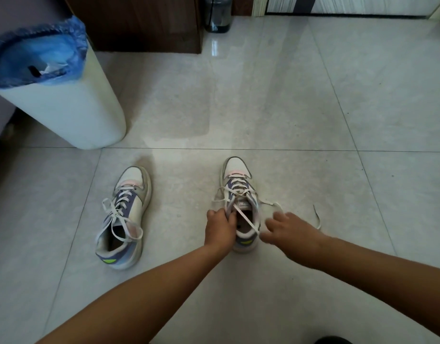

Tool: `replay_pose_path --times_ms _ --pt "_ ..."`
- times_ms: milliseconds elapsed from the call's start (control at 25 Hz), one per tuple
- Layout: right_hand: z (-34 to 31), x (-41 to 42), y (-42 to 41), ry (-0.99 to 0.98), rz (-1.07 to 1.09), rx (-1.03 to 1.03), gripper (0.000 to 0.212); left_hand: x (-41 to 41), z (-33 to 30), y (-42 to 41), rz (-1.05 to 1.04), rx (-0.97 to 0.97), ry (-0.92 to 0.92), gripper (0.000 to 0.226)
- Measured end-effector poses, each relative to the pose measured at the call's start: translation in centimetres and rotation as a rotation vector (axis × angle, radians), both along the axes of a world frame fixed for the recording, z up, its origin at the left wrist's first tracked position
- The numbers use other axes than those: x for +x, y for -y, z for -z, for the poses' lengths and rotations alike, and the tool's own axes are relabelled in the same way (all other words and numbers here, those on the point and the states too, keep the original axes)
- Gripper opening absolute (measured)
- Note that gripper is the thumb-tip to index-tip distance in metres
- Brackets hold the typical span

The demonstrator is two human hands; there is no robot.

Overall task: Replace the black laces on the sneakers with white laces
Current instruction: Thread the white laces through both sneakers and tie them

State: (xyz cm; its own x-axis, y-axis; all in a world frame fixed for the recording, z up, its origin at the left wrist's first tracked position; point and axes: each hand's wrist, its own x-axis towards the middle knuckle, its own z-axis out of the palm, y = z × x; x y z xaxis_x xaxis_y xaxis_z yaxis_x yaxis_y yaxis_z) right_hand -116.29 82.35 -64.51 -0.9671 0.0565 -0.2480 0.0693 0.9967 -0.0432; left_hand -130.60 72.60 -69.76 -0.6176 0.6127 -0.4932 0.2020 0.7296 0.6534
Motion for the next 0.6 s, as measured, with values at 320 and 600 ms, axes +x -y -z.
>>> replay_pose_path --times_ms 320,600 --pt "-0.4 4.9 2.1 0.836 0.025 -0.12 0.03 -0.9 0.6 0.1 0.007 -0.028 0.002 0.037" --pt "-0.1 -6.6 1.3 0.151 0.562 -0.1 0.031 -2.3 -0.5 0.3 0.044 0.067 -0.075 0.042"
